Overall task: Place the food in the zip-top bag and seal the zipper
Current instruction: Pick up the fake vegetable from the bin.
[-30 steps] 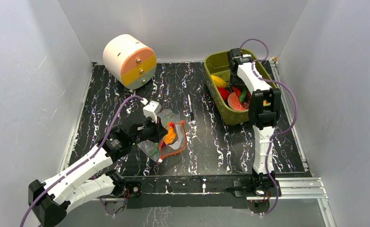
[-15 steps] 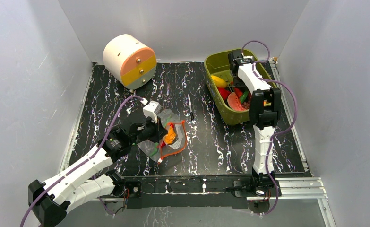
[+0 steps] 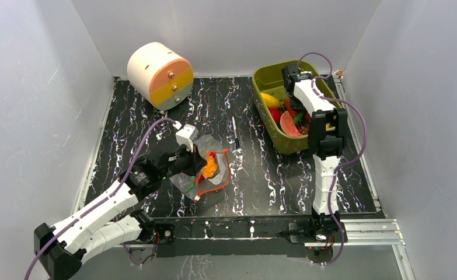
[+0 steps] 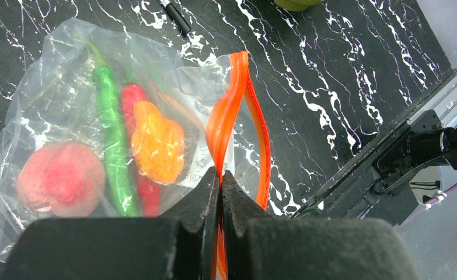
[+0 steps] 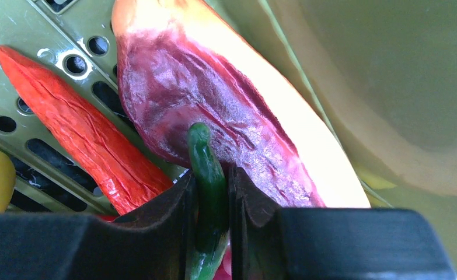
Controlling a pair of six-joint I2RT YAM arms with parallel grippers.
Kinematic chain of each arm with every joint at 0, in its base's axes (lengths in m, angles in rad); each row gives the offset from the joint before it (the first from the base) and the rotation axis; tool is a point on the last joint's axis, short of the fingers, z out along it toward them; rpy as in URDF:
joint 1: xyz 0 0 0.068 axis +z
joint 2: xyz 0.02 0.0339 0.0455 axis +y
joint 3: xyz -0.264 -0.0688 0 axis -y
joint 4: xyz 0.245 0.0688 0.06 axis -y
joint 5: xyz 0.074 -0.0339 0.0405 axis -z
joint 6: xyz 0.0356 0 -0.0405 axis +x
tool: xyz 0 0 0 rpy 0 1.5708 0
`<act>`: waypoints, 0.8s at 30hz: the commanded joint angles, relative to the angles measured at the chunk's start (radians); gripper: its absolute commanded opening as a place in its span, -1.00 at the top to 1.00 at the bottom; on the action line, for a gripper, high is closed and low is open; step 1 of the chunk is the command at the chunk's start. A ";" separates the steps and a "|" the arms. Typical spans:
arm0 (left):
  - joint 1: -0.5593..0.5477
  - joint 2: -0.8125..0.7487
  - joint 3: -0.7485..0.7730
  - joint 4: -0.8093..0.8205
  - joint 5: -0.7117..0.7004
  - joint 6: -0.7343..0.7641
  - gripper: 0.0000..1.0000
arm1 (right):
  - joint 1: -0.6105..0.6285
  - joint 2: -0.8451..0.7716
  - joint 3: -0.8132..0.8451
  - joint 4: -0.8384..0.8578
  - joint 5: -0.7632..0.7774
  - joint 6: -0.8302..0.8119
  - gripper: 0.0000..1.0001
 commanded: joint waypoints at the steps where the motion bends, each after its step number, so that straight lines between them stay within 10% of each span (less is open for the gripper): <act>1: -0.003 -0.030 0.004 0.008 0.002 -0.003 1.00 | -0.010 -0.095 -0.008 -0.022 0.043 -0.010 0.69; 24: -0.003 0.008 0.096 -0.047 -0.059 -0.098 1.00 | 0.035 -0.337 -0.050 0.037 0.077 -0.041 0.79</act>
